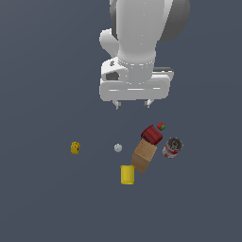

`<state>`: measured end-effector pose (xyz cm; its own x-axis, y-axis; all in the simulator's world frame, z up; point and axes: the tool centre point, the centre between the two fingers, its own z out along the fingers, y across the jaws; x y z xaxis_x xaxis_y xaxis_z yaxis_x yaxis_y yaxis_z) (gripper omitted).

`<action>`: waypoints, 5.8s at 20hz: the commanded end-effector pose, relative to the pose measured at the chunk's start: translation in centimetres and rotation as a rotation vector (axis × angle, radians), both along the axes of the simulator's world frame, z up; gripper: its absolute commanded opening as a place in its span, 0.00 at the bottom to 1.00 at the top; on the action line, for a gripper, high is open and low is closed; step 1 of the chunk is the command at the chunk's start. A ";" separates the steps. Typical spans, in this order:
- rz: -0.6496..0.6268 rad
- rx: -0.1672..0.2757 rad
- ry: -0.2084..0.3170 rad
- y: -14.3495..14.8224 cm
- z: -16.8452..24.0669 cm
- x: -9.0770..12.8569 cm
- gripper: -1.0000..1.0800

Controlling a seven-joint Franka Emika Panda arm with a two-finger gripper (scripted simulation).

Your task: Pick up a designated object from a clutter of objects.

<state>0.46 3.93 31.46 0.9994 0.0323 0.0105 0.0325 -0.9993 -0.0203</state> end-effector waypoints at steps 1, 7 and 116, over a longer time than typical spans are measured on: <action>-0.003 0.000 0.000 0.0 -0.1 0.0 0.96; -0.026 -0.003 0.001 0.9 -0.9 0.5 0.96; -0.454 -0.018 0.014 19.2 -1.0 -7.8 0.00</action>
<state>-6.66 23.25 28.71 0.9123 -0.4095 -0.0019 -0.4095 -0.9123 0.0031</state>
